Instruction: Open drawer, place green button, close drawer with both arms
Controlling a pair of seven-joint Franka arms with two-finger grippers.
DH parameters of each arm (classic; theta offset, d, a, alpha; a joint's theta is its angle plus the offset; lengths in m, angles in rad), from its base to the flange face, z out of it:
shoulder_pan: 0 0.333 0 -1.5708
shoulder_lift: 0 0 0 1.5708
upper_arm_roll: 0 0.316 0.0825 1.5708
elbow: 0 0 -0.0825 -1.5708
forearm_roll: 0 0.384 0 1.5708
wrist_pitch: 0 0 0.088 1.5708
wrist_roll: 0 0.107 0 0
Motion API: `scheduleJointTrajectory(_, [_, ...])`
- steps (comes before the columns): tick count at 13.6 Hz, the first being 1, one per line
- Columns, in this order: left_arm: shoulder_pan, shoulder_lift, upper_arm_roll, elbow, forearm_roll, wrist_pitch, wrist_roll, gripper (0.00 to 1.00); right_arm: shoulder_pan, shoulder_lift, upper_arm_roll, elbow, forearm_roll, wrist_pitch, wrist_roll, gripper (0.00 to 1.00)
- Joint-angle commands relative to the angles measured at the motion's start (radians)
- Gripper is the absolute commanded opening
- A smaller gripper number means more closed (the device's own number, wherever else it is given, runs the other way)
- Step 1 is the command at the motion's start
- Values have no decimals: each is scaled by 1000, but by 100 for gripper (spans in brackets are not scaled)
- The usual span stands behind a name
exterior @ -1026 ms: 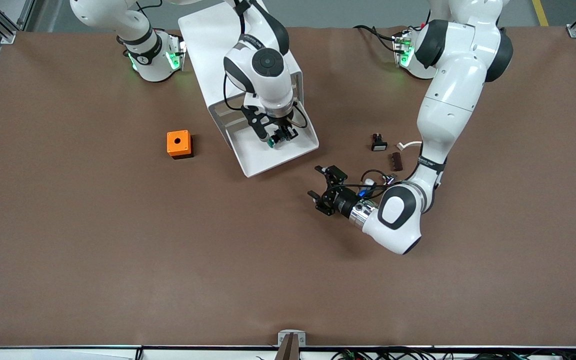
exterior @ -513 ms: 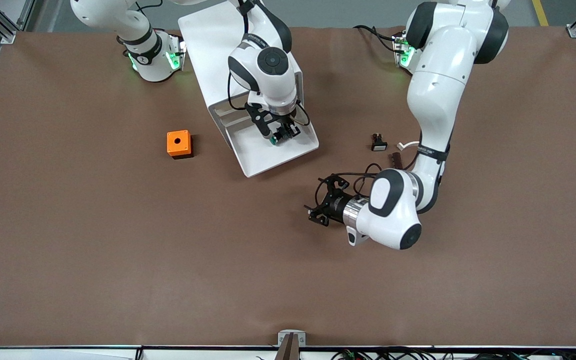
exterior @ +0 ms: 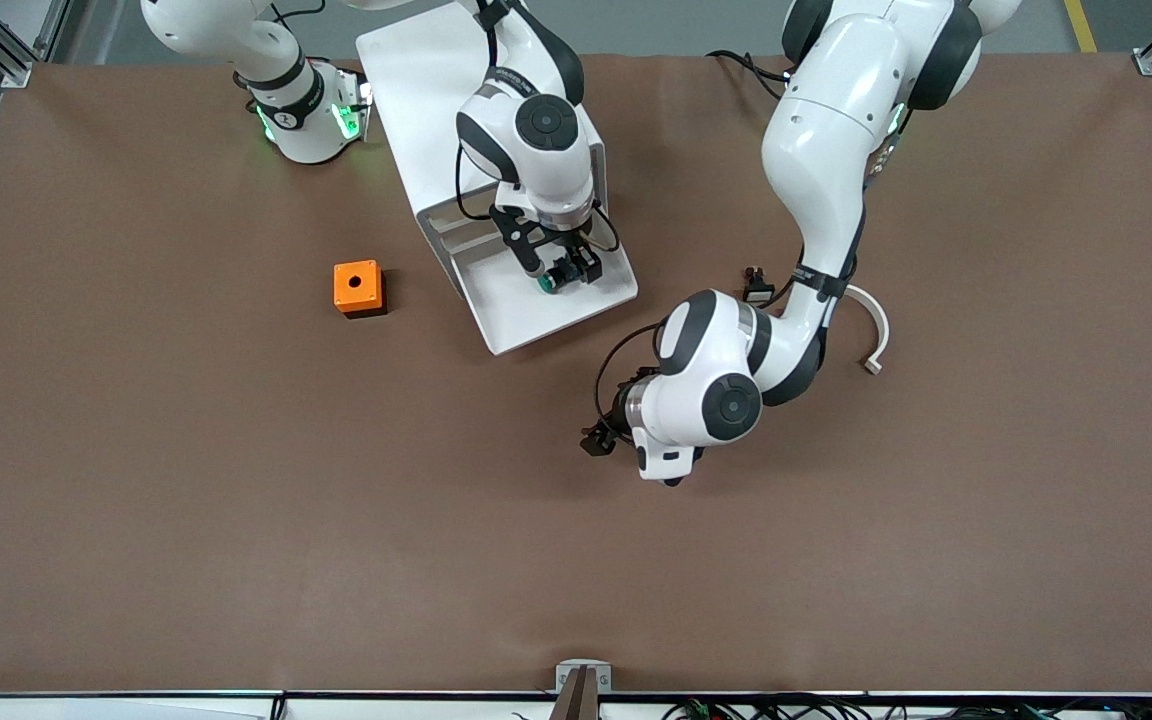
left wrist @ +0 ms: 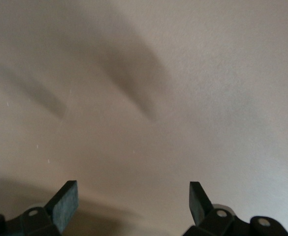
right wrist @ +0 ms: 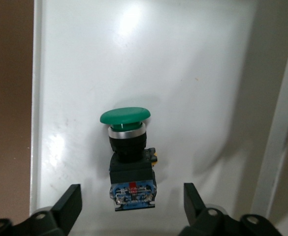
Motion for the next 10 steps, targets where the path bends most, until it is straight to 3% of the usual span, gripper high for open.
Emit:
scheduleJointTrajectory(1, [-39, -30, 10, -36, 123, 33, 22, 99, -44, -7, -10, 79, -1, -120, -95, 100])
scheduleJointTrajectory(6, [-91, -27, 11, -37, 237, 53, 1, 100, -222, -21, -10, 274, -3, -434, -443, 100])
scheduleJointTrajectory(10, [-134, -36, 14, -51, 339, 43, -6, 99, -394, -122, -10, 308, -4, -595, -791, 100])
